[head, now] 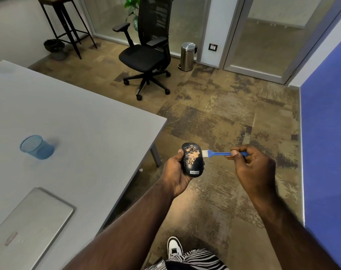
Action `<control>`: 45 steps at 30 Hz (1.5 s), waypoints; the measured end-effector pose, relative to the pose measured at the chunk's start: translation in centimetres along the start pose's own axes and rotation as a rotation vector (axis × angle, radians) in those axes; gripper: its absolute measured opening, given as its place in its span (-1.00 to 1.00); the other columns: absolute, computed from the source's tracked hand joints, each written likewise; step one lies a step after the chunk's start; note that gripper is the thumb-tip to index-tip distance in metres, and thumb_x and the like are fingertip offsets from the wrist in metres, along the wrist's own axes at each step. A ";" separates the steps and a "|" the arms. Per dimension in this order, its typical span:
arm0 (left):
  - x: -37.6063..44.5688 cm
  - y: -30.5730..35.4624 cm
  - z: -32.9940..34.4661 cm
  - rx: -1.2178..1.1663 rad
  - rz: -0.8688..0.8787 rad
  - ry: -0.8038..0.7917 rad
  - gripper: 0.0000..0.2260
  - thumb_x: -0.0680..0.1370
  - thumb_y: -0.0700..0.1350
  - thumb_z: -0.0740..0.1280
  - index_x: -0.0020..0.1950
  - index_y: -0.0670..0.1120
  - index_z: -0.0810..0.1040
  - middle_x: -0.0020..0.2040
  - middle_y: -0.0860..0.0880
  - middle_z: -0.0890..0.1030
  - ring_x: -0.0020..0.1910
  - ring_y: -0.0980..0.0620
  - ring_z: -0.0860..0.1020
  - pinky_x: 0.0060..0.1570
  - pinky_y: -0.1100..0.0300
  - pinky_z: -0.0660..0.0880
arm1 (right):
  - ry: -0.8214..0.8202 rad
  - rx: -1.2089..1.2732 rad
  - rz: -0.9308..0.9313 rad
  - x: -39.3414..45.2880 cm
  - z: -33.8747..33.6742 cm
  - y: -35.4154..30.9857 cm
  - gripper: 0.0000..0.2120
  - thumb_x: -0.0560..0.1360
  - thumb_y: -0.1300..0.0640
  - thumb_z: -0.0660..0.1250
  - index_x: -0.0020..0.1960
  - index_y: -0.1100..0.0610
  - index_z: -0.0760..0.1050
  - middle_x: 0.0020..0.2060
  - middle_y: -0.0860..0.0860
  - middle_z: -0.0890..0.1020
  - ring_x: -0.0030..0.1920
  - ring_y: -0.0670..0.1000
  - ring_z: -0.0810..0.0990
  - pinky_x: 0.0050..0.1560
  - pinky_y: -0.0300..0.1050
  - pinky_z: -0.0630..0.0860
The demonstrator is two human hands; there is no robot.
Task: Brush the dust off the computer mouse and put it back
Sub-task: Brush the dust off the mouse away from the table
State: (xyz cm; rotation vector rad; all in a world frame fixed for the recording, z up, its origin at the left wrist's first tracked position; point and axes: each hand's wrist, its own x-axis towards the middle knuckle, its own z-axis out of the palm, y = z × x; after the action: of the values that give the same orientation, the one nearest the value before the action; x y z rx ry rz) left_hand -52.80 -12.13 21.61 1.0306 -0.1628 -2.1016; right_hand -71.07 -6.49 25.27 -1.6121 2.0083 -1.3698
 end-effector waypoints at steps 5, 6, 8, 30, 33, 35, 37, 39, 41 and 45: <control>0.0 -0.1 0.0 0.014 0.004 -0.008 -0.56 0.68 0.04 0.01 0.14 -0.26 0.52 -0.01 -0.28 0.65 -0.07 -0.20 0.59 0.10 -0.08 0.50 | -0.008 -0.087 0.066 0.4 0.4 0.2 -0.91 0.50 0.19 0.37 -0.05 0.02 0.61 -0.38 -0.25 0.59 -0.44 -0.20 0.55 -0.63 -0.41 0.29; 0.0 -0.1 0.0 0.020 0.001 -0.008 -0.56 0.67 0.04 0.01 0.16 -0.26 0.52 0.01 -0.27 0.64 -0.06 -0.20 0.60 0.11 -0.08 0.49 | 0.012 -0.083 0.086 0.6 0.3 0.2 -0.90 0.50 0.18 0.37 -0.05 0.01 0.61 -0.39 -0.24 0.59 -0.41 -0.19 0.57 -0.62 -0.38 0.33; 0.0 -0.1 0.0 0.026 -0.001 -0.007 -0.56 0.67 0.05 0.01 0.16 -0.26 0.52 0.00 -0.27 0.64 -0.07 -0.20 0.60 0.11 -0.08 0.50 | 0.030 -0.034 0.074 0.9 0.1 -0.1 -0.86 0.50 0.17 0.37 -0.06 -0.08 0.58 -0.39 -0.25 0.60 -0.42 -0.15 0.58 -0.63 -0.34 0.35; -0.6 -0.4 0.4 0.045 -0.004 0.011 -0.58 0.67 0.03 0.02 0.14 -0.25 0.51 0.05 -0.27 0.59 -0.07 -0.18 0.58 0.08 -0.04 0.51 | -0.017 -0.082 0.035 1.9 0.9 -0.3 -0.92 0.49 0.17 0.38 -0.05 0.03 0.62 -0.38 -0.18 0.62 -0.49 -0.20 0.53 -0.56 -0.43 0.33; -0.6 -0.4 0.4 0.049 -0.008 0.008 -0.58 0.68 0.03 0.02 0.14 -0.26 0.51 0.05 -0.28 0.59 -0.06 -0.17 0.58 0.08 -0.03 0.50 | -0.089 -0.119 0.013 1.6 1.1 -0.4 -0.92 0.50 0.16 0.38 -0.04 0.03 0.62 -0.40 -0.18 0.60 -0.52 -0.19 0.50 -0.59 -0.43 0.28; -0.7 -0.4 0.4 0.050 -0.008 0.011 -0.59 0.68 0.03 0.02 0.13 -0.25 0.51 0.05 -0.28 0.59 -0.06 -0.18 0.58 0.07 -0.04 0.51 | -0.064 -0.177 0.067 1.8 1.0 -0.1 -0.91 0.50 0.16 0.37 -0.03 0.04 0.62 -0.39 -0.21 0.58 -0.54 -0.22 0.46 -0.57 -0.44 0.25; -0.7 -0.4 0.4 0.049 -0.005 0.014 -0.60 0.68 0.02 0.03 0.12 -0.24 0.51 0.06 -0.28 0.59 -0.06 -0.18 0.58 0.07 -0.05 0.51 | -0.015 -0.144 0.099 2.1 0.7 0.1 -0.91 0.50 0.18 0.37 -0.04 0.05 0.63 -0.42 -0.29 0.53 -0.52 -0.22 0.50 -0.56 -0.46 0.27; -0.6 -0.3 0.5 0.047 0.000 0.015 -0.60 0.68 0.02 0.02 0.13 -0.24 0.51 0.04 -0.28 0.59 -0.07 -0.19 0.58 0.08 -0.06 0.50 | -0.015 -0.075 0.056 2.0 0.5 0.0 -0.91 0.49 0.20 0.38 -0.06 0.04 0.62 -0.45 -0.29 0.52 -0.49 -0.24 0.52 -0.59 -0.47 0.25; -0.5 -0.2 0.5 0.047 0.002 0.014 -0.58 0.68 0.03 0.02 0.11 -0.25 0.52 0.01 -0.28 0.61 -0.07 -0.19 0.58 0.11 -0.06 0.49 | -0.066 -0.066 0.014 1.6 0.5 -0.1 -0.92 0.49 0.19 0.38 -0.07 0.04 0.62 -0.45 -0.22 0.56 -0.50 -0.24 0.51 -0.62 -0.47 0.21; -0.3 -0.2 0.4 0.045 0.007 0.004 -0.59 0.67 0.02 0.03 0.08 -0.24 0.55 -0.08 -0.25 0.67 -0.09 -0.19 0.60 0.11 -0.08 0.50 | -0.070 -0.196 0.075 1.8 0.6 0.4 -0.92 0.50 0.16 0.38 -0.04 0.04 0.63 -0.40 -0.20 0.58 -0.53 -0.22 0.49 -0.59 -0.44 0.30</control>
State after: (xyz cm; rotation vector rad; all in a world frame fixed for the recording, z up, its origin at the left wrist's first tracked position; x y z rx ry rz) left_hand -53.03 -11.85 21.98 1.0588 -0.2120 -2.0978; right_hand -71.57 -8.34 25.28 -1.6193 2.1958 -1.1045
